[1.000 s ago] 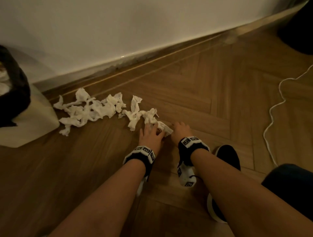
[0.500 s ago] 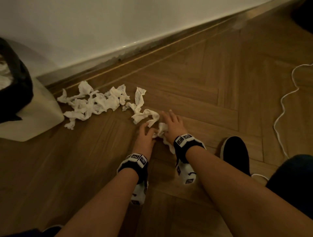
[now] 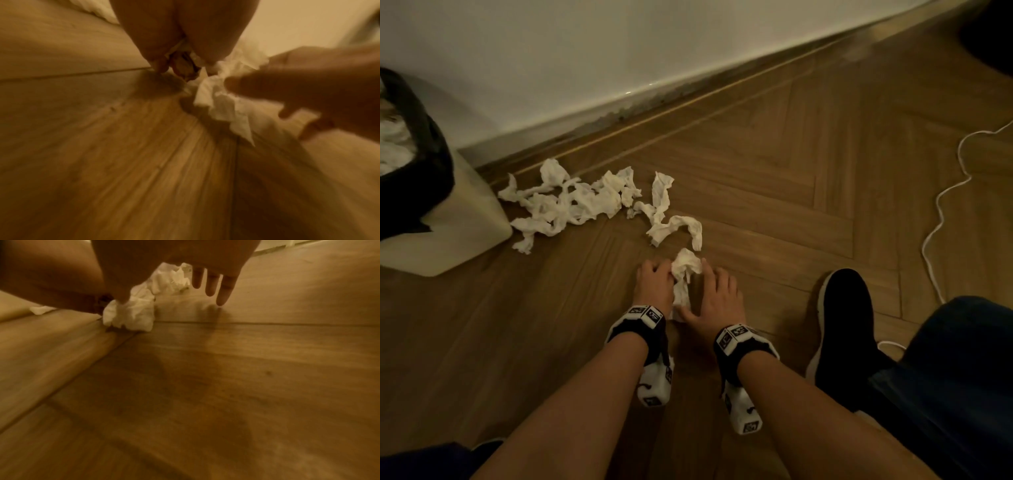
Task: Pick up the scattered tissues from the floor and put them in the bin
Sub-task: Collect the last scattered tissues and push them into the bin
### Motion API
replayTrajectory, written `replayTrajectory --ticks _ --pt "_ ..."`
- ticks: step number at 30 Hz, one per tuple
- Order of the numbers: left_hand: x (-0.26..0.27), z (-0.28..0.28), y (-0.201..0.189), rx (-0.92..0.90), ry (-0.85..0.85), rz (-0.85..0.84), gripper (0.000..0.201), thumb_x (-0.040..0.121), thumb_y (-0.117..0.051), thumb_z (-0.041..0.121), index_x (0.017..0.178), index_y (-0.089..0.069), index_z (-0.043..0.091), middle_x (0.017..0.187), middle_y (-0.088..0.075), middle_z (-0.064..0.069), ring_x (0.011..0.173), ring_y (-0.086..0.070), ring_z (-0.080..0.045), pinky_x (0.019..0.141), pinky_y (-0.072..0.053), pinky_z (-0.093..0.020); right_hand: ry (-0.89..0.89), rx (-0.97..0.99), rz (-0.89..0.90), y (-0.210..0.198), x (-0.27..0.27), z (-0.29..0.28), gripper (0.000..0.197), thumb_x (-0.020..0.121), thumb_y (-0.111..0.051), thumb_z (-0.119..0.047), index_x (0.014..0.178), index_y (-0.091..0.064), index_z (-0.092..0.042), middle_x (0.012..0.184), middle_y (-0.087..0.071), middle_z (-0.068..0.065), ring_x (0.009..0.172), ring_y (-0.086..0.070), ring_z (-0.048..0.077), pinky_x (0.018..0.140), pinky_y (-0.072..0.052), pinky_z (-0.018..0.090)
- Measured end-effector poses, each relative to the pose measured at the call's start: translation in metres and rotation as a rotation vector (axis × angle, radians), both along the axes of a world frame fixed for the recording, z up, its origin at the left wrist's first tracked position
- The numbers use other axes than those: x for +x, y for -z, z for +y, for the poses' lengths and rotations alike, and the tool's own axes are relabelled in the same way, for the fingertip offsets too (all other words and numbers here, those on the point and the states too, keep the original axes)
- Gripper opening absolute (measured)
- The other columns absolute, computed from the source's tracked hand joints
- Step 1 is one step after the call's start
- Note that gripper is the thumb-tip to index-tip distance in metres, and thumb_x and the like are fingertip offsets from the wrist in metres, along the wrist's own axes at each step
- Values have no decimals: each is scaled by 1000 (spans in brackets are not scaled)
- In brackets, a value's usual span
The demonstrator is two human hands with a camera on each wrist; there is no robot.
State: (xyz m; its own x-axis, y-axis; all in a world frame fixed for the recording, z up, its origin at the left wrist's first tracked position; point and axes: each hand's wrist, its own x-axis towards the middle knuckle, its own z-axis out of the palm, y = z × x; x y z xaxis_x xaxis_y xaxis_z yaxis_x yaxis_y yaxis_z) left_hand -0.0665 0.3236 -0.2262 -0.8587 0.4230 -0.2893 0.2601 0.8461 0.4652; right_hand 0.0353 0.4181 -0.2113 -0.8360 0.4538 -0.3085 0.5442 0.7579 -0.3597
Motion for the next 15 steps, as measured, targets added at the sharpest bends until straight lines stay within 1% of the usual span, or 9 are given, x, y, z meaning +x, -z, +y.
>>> replayTrajectory --ticks 2,5,7,9,10,12,13,14,15 --pt "-2 -4 -4 42 -39 -5 33 95 -45 31 117 -56 10 124 -50 -16 113 -47 -31 94 -39 -37 -19 -33 2 -3 0 -4 101 74 -55 -64 148 7 -32 146 -22 8 132 -26 28 105 -33 42" --pt "-3 -8 -10 113 -78 -51 42 93 -47 40 121 -57 11 126 -53 -12 115 -50 -25 99 -43 -35 -45 -121 9 -10 -6 -6 109 71 -67 -57 141 16 -47 149 -11 7 135 -22 29 104 -39 44" --pt "-3 -9 -16 168 -133 -92 42 89 -52 42 116 -60 11 118 -57 -12 107 -55 -24 92 -48 -36 -64 -163 31 -14 -11 -7 109 71 -71 -51 136 16 -54 150 -5 5 137 -20 31 104 -40 44" --pt "-3 -12 -20 215 -171 -115 45 86 -54 44 118 -58 12 115 -59 -11 103 -57 -25 88 -51 -38 -81 -204 69 -15 -17 -8 100 76 -72 -38 138 5 -55 149 -7 6 135 -25 32 102 -41 43" --pt "-3 -15 -21 220 -171 -123 47 86 -54 45 120 -56 13 116 -58 -11 102 -58 -25 87 -51 -37 -83 -227 87 -16 -21 -8 90 81 -68 -28 141 -5 -52 147 -13 7 131 -32 32 99 -43 42" --pt "-2 -20 -24 211 -149 -133 45 88 -50 43 123 -53 15 119 -57 -7 100 -58 -22 83 -48 -29 -90 -230 105 -17 -29 -7 59 90 -53 -14 141 -31 -35 137 -34 9 120 -47 30 92 -45 38" --pt "-2 -23 -25 237 -163 -136 44 89 -49 38 126 -50 15 121 -58 -5 102 -58 -20 82 -44 -25 -88 -215 90 -18 -32 -6 45 93 -46 -12 136 -42 -25 131 -44 10 115 -51 31 89 -44 36" --pt "-3 -26 -26 279 -196 -143 42 91 -49 30 129 -48 13 123 -57 -6 106 -57 -21 83 -42 -24 -71 -207 73 -20 -34 -5 35 94 -43 -13 128 -49 -19 125 -51 11 112 -53 31 87 -43 35" --pt "-3 -29 -27 291 -231 -147 41 92 -48 22 131 -46 11 127 -55 -8 110 -56 -22 85 -41 -24 -33 -212 68 -21 -35 -5 30 94 -41 -13 122 -52 -17 122 -56 11 110 -55 31 86 -42 33"
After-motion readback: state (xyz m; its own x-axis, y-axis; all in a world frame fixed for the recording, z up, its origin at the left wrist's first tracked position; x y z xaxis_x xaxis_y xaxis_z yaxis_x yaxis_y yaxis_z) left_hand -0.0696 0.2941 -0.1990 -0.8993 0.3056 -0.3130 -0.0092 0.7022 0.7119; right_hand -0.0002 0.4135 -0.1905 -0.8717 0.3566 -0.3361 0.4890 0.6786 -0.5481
